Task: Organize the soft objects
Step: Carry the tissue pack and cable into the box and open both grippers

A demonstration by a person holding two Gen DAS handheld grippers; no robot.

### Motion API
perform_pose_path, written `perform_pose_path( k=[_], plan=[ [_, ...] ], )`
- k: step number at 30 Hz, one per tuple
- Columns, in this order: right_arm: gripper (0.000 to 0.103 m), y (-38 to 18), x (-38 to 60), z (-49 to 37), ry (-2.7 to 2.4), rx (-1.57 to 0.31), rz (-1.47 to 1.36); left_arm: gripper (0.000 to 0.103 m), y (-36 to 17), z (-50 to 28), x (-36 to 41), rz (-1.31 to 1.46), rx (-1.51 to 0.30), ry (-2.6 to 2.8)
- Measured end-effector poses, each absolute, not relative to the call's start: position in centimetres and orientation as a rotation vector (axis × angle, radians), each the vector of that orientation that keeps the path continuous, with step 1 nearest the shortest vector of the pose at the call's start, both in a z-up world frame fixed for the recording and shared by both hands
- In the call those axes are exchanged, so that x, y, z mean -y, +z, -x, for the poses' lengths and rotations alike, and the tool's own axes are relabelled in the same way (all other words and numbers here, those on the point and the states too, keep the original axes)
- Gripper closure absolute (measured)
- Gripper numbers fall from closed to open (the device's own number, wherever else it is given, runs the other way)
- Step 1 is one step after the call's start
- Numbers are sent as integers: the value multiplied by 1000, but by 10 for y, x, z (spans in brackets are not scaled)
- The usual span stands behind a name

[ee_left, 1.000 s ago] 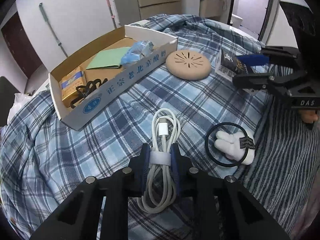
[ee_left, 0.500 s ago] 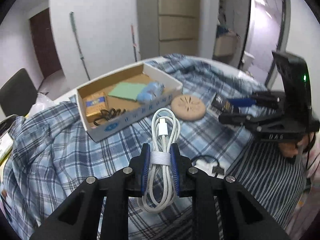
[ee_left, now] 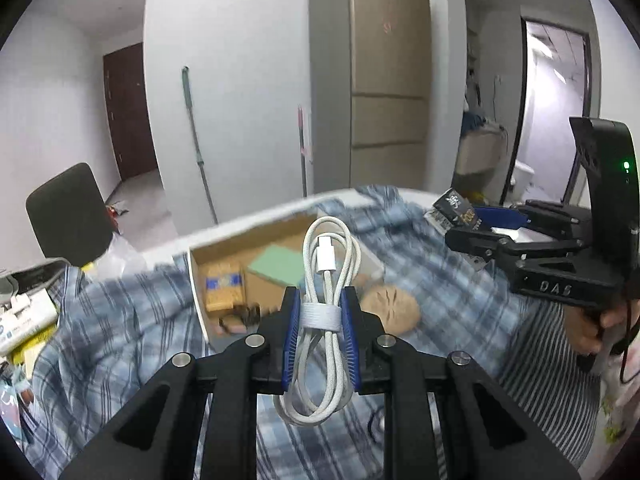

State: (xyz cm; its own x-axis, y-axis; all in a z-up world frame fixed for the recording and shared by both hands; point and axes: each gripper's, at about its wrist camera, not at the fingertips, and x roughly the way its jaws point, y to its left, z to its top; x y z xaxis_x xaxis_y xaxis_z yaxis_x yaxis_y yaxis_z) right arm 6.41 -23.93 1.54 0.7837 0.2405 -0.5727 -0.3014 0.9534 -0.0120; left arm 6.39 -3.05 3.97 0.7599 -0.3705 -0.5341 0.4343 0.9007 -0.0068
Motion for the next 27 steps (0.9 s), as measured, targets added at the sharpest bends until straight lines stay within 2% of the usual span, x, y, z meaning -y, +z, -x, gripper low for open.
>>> perform_pose_path(
  k=[6, 13, 27],
  plan=[
    [58, 50, 230, -89, 275, -516, 97, 81, 71, -97, 25, -46, -494, -357],
    [58, 53, 221, -141, 255, -523, 50, 81, 68, -141, 20, 5, -482, -272],
    [58, -26, 196, -202, 302, -696, 49, 81, -7, -207, 4, 32, -657, -240]
  ],
)
